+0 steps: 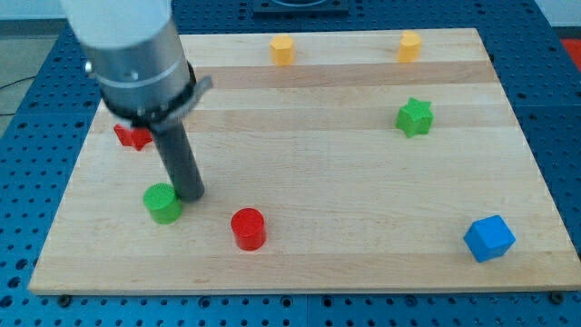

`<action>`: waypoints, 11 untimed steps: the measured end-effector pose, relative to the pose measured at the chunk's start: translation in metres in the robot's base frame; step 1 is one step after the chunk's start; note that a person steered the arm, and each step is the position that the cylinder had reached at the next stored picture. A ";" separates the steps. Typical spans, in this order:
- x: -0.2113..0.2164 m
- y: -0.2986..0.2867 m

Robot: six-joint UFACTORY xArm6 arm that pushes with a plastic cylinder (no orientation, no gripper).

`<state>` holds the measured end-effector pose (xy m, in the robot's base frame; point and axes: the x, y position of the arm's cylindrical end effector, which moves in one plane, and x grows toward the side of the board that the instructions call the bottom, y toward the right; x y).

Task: Take the green circle towards the bottom side of the red star

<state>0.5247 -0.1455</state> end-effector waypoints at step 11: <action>0.076 -0.137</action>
